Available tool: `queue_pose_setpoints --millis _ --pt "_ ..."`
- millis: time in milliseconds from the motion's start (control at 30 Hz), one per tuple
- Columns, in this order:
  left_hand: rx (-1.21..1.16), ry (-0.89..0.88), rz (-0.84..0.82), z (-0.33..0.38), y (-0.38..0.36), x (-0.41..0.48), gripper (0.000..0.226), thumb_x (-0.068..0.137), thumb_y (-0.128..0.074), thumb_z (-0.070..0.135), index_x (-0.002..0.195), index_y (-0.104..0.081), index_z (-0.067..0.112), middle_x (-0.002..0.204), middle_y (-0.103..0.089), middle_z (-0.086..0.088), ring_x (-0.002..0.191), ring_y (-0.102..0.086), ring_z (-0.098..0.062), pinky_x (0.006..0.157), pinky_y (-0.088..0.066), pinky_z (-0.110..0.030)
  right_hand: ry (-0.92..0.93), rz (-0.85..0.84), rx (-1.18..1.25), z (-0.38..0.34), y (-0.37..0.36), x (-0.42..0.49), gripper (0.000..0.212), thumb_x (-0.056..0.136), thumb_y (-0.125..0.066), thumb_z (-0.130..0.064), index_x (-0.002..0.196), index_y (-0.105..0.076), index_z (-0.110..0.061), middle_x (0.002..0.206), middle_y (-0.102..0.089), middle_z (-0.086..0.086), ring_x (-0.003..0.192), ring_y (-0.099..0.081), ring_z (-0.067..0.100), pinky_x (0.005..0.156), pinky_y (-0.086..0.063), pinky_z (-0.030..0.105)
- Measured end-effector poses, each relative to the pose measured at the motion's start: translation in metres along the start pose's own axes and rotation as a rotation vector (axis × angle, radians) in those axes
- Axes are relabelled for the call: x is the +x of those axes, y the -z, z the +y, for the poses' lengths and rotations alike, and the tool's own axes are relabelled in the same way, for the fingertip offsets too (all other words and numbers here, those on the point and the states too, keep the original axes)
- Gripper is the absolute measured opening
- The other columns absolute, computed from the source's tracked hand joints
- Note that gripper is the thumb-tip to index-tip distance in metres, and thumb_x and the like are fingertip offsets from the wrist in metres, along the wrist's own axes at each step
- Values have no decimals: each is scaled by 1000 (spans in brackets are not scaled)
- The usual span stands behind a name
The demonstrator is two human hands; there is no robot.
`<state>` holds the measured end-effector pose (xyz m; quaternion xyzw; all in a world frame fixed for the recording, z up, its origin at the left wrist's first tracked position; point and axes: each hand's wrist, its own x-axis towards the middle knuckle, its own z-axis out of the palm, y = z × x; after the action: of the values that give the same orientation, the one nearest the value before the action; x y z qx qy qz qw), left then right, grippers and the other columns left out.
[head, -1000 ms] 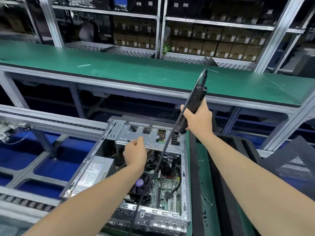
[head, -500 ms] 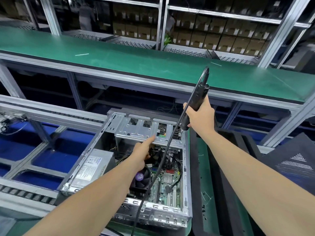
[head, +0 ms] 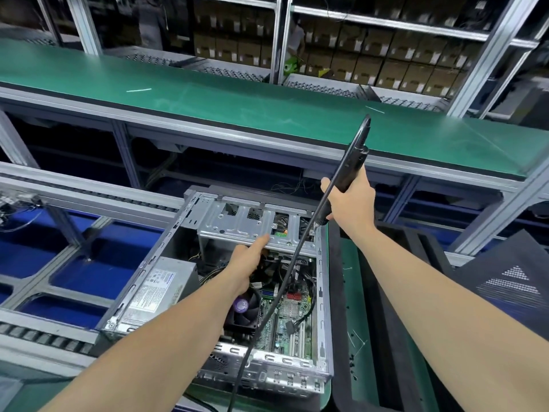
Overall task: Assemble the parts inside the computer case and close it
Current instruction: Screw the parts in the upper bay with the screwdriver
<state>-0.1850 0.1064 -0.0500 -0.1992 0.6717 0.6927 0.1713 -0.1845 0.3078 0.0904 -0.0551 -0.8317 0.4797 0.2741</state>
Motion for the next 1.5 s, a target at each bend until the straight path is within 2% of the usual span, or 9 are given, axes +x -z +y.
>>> queue_pose_setpoints --millis 167,267,367,467,567,667,1134,1268,1501 --pt "44 -62 219 2 -10 -13 82 83 -64 67 136 -46 6 135 -52 -10 116 -52 -31 87 -41 -43 9 -8 0 -1 -1 0 34 91 -76 -33 96 -46 -48 86 -69 -6 73 -73 19 64 -65 45" --pt "88 -188 469 6 -12 -38 44 86 -48 56 86 -57 13 89 -62 -4 71 -53 -21 63 -40 -35 16 -24 2 -2 -1 2 32 90 -76 -33 96 -47 -46 84 -69 -6 69 -73 19 59 -64 46" --pt "417 -610 445 22 -17 -56 39 87 -47 44 57 -36 21 49 -38 9 46 -32 -9 48 -25 -27 20 -43 -10 -2 -3 4 28 89 -73 -34 97 -48 -44 86 -70 -5 68 -72 21 59 -64 46" --pt "733 -952 243 59 -42 -40 38 93 -61 39 62 -58 16 64 -59 3 66 -55 -14 60 -42 -29 13 -50 -9 -1 -5 7 26 89 -73 -34 103 -51 -37 88 -70 -4 70 -72 22 61 -64 46" --pt "924 -934 -25 81 -67 -9 20 90 -72 29 94 -77 10 94 -74 -7 92 -66 -24 84 -53 -36 6 -53 -2 2 -6 9 29 90 -75 -33 109 -54 -31 90 -70 -6 76 -73 20 64 -65 45" --pt "963 -918 -149 75 -75 12 13 88 -75 21 93 -79 9 96 -74 -5 90 -65 -20 85 -53 -33 16 -48 -10 4 -6 11 30 90 -75 -33 112 -55 -31 89 -70 -9 76 -71 14 68 -65 38" --pt "905 -1060 -168 65 -75 27 6 89 -74 11 91 -77 6 91 -64 -1 82 -54 -13 74 -34 -16 93 -65 -5 6 -12 18 29 89 -74 -35 109 -53 -31 83 -66 -13 77 -64 -1 57 -46 5" --pt "904 -996 -186 66 -74 27 6 94 -68 8 91 -73 7 89 -56 5 82 -51 -12 68 -32 -8 101 -78 -3 6 -14 19 27 89 -73 -35 106 -52 -32 80 -66 -10 77 -63 3 57 -46 7" --pt "926 -945 -212 65 -74 28 3 93 -69 12 93 -71 14 100 -53 4 87 -52 -10 81 -39 -20 113 -72 3 7 -15 20 26 88 -73 -34 102 -52 -31 76 -64 -9 74 -64 8 57 -48 10"
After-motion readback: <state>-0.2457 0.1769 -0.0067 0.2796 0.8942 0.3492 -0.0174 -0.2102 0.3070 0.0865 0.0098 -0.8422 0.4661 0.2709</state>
